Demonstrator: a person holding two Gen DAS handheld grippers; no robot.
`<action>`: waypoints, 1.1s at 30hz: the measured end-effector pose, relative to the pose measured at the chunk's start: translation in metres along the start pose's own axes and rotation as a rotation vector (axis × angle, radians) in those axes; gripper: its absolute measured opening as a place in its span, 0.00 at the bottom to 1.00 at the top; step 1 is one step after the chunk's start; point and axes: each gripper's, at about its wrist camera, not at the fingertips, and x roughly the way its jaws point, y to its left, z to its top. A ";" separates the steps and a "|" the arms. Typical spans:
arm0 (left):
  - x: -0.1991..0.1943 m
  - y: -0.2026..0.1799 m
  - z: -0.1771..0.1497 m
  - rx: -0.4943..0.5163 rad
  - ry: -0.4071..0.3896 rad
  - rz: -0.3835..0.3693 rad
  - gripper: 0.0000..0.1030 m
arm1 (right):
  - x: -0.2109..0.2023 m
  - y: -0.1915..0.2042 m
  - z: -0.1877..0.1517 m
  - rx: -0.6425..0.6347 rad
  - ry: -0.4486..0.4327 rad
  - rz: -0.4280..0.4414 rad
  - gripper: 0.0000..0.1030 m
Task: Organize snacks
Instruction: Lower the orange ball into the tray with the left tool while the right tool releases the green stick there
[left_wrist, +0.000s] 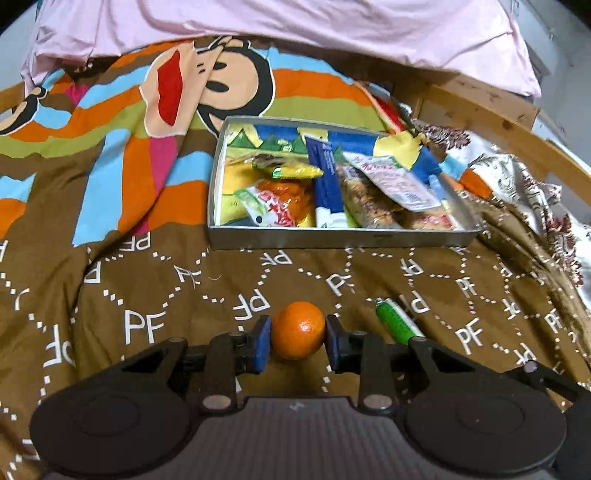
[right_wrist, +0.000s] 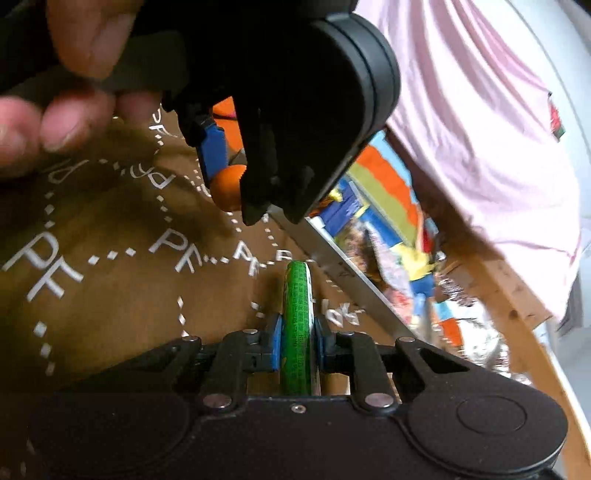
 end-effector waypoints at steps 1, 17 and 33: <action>-0.003 -0.001 0.001 -0.001 -0.008 -0.004 0.32 | -0.005 -0.003 -0.001 -0.002 -0.012 -0.015 0.18; -0.023 0.007 0.053 -0.131 -0.249 -0.072 0.32 | 0.009 -0.080 0.034 -0.201 -0.184 -0.128 0.18; 0.091 0.046 0.138 -0.163 -0.351 -0.007 0.32 | 0.146 -0.117 0.084 0.013 -0.244 -0.175 0.19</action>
